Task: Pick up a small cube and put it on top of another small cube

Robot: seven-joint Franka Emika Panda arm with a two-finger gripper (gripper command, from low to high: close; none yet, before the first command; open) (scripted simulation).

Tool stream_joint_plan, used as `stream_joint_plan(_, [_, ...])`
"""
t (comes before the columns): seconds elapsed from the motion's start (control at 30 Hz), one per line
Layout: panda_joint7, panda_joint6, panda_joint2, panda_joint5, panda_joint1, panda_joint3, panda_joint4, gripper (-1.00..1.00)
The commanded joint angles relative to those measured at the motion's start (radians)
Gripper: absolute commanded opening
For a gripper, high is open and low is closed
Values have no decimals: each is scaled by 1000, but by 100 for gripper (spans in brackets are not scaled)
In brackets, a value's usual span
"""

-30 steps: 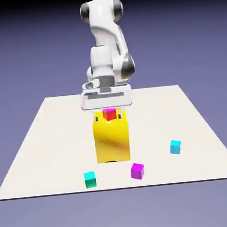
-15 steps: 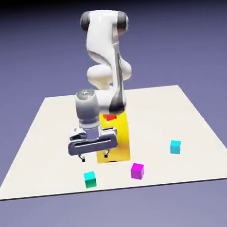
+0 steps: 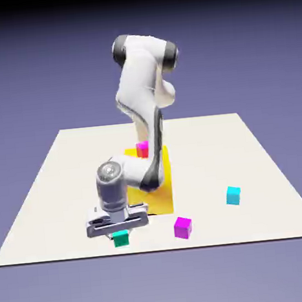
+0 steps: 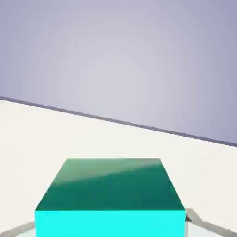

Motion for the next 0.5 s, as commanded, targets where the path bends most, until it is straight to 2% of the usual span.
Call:
stream_joint_plan(0.0, [-4,4,-24,-29,36,31,-22,-100])
stream_joint_plan(0.47, [-82,44,-363,-391,541,460,-324,-100])
